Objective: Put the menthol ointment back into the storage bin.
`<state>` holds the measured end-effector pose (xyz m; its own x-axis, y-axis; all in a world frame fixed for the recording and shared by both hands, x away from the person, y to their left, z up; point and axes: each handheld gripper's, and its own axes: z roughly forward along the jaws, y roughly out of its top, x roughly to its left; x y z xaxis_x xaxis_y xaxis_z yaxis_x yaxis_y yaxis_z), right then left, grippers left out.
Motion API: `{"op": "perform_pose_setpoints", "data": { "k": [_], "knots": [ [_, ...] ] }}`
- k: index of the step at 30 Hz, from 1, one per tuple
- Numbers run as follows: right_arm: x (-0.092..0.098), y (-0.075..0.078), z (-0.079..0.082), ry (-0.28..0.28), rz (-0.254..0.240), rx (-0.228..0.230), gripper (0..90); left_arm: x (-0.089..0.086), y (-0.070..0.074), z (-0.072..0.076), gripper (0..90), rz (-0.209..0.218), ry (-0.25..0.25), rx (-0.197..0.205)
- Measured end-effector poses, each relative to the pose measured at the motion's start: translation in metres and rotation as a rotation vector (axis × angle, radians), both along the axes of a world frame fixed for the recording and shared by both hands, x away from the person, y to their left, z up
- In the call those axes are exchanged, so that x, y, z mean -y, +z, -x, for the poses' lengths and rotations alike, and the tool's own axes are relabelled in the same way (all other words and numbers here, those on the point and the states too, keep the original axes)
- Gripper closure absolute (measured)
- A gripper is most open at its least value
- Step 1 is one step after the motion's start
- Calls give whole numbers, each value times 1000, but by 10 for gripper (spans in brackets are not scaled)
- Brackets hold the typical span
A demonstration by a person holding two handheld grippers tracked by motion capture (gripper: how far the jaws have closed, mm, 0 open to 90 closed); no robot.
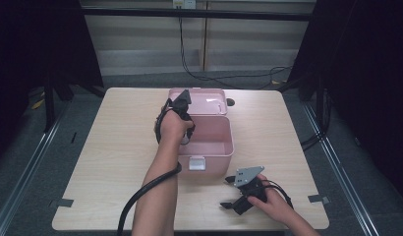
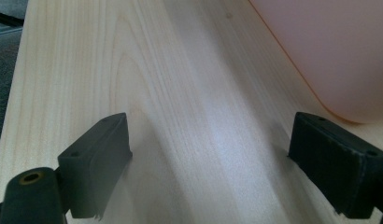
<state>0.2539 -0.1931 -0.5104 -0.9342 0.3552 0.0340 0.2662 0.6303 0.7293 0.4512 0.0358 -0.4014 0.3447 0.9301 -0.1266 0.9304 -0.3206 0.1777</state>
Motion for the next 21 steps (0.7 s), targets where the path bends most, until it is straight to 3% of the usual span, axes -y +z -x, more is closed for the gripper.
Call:
{"op": "perform_pose_setpoints", "data": {
  "k": [21],
  "knots": [
    [0,0,0,0,0,1,119,14,-17,2,501,4,4,50]
  ]
}}
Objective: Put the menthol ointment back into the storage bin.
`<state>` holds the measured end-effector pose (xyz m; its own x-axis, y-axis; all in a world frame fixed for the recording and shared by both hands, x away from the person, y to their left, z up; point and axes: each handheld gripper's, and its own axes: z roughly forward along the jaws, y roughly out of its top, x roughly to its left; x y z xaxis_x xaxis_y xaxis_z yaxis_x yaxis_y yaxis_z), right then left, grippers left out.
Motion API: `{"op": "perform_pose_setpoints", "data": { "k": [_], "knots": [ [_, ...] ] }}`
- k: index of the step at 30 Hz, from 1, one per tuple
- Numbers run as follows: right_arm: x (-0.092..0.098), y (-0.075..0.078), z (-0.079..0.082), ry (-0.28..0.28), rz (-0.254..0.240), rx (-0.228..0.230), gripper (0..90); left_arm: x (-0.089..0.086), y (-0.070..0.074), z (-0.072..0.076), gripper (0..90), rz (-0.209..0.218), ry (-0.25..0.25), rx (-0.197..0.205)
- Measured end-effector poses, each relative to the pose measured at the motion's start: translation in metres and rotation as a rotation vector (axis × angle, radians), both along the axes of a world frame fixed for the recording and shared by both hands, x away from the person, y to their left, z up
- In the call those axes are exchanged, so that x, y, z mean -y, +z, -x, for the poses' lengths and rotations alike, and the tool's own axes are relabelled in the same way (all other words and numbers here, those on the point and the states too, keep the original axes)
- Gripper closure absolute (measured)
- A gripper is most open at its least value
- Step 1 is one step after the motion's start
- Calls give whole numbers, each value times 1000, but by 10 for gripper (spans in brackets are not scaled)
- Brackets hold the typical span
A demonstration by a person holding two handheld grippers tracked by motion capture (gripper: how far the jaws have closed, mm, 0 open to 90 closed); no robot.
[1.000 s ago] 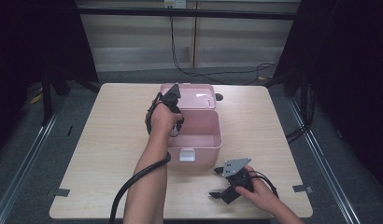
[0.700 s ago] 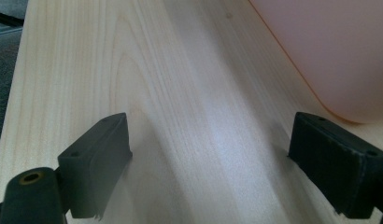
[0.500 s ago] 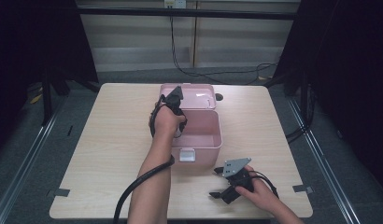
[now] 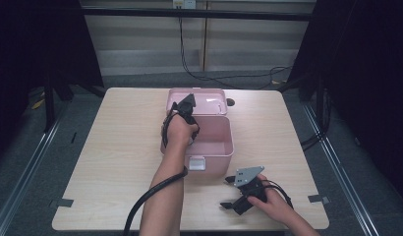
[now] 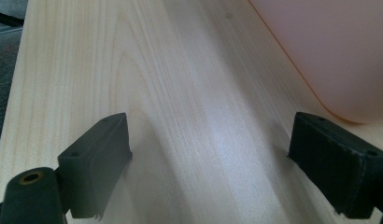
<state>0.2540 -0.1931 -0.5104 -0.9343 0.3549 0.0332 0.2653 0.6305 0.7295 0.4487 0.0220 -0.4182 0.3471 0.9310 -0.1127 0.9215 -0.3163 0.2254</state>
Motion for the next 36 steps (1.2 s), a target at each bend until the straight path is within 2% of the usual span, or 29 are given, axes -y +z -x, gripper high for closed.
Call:
{"op": "perform_pose_setpoints", "data": {
  "k": [14,16,25,36],
  "knots": [
    [0,0,0,-1,0,1,119,-1,-10,2,499,-16,-6,37],
    [0,0,0,0,0,0,119,-1,-11,3,499,-24,-21,37],
    [0,0,0,0,2,5,117,-1,-12,5,478,-2,-18,48],
    [0,0,0,0,1,4,117,-4,-10,5,463,6,-13,39]
  ]
}}
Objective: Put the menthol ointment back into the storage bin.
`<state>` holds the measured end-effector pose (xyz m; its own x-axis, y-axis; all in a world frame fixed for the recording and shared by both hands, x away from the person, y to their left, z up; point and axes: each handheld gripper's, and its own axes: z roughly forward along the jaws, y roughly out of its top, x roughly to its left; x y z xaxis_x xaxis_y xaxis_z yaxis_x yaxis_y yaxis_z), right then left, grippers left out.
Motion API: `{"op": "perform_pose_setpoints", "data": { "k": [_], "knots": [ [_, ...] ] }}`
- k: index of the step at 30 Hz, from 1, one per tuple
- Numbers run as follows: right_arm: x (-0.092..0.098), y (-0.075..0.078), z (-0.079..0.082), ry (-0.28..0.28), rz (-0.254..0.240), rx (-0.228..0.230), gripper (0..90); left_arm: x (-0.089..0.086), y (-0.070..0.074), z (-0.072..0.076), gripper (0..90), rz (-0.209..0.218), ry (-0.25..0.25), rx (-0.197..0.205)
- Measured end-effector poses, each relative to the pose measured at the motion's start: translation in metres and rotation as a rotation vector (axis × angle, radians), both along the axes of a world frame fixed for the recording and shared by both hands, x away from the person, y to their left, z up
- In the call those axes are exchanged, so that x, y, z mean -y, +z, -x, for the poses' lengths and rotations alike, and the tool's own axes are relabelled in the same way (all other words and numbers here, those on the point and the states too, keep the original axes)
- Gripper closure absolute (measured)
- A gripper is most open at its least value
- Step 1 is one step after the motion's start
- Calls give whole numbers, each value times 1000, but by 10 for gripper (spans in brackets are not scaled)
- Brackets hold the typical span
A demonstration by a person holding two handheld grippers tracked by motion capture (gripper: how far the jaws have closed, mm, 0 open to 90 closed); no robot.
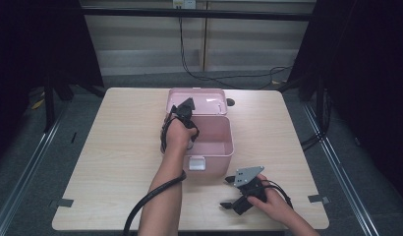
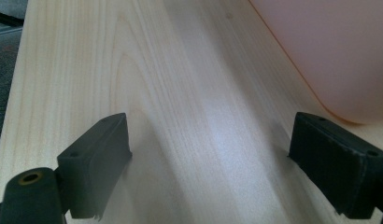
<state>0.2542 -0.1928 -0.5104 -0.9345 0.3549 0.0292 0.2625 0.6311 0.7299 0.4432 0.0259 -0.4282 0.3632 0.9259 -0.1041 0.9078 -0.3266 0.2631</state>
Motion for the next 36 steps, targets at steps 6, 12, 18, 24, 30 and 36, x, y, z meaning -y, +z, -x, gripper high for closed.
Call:
{"op": "perform_pose_setpoints", "data": {
  "k": [6,12,18,24,30,36],
  "knots": [
    [0,0,0,0,1,1,117,1,1,1,434,-2,-6,-8],
    [0,0,0,0,1,1,117,4,6,3,389,5,-15,-9],
    [0,0,0,0,0,-1,117,3,11,4,360,-1,-30,-27],
    [0,0,0,0,1,1,116,0,20,5,359,-7,-29,-45],
    [0,0,0,0,1,1,117,-4,27,7,358,3,-34,-56],
    [0,0,0,1,1,1,117,-6,32,8,336,11,-35,-67]
  ]
}}
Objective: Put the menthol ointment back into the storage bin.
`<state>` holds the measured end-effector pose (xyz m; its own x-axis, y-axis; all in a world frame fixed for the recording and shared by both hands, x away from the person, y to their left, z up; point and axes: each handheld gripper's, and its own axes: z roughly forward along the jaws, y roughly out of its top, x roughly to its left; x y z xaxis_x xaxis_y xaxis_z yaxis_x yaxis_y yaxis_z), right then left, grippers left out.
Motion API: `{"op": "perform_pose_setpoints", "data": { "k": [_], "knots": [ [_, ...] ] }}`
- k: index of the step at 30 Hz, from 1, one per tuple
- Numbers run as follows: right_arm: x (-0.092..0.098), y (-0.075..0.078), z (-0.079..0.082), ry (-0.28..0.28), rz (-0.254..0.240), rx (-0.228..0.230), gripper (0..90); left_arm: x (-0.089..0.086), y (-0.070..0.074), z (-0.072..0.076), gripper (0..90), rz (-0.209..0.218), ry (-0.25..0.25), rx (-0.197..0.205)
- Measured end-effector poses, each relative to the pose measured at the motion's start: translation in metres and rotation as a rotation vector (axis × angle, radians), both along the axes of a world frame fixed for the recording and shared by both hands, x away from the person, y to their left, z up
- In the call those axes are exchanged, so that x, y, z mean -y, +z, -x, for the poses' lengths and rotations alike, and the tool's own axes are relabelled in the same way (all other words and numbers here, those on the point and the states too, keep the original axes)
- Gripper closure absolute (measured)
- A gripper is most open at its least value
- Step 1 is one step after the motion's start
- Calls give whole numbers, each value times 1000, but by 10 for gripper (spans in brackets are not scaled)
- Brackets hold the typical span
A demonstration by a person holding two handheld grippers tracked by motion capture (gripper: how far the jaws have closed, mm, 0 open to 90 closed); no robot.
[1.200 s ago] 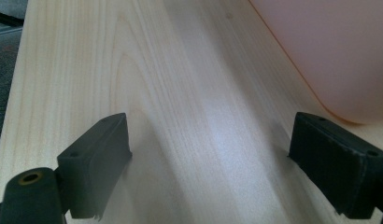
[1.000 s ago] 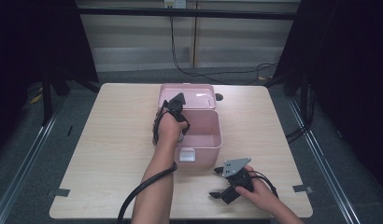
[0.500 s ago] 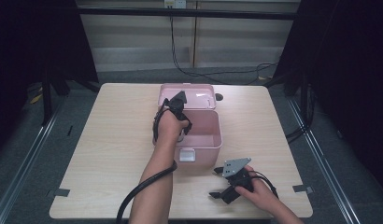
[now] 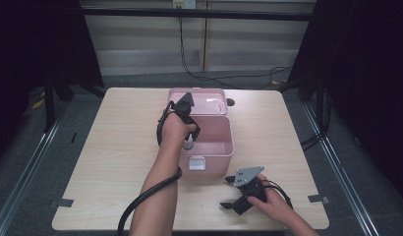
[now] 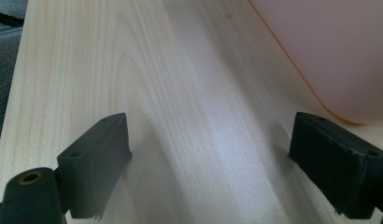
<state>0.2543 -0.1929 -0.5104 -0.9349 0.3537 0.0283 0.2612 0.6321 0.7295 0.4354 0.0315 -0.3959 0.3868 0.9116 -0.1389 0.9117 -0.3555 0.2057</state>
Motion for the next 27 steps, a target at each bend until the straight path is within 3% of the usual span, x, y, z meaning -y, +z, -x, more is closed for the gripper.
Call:
{"op": "perform_pose_setpoints", "data": {
  "k": [14,17,27],
  "knots": [
    [0,0,0,-3,2,1,117,-4,21,6,271,49,-36,18],
    [0,0,0,-3,2,1,117,-6,28,9,265,76,-48,23],
    [0,0,0,-3,2,-4,116,-15,50,19,263,85,-97,39]
  ]
}}
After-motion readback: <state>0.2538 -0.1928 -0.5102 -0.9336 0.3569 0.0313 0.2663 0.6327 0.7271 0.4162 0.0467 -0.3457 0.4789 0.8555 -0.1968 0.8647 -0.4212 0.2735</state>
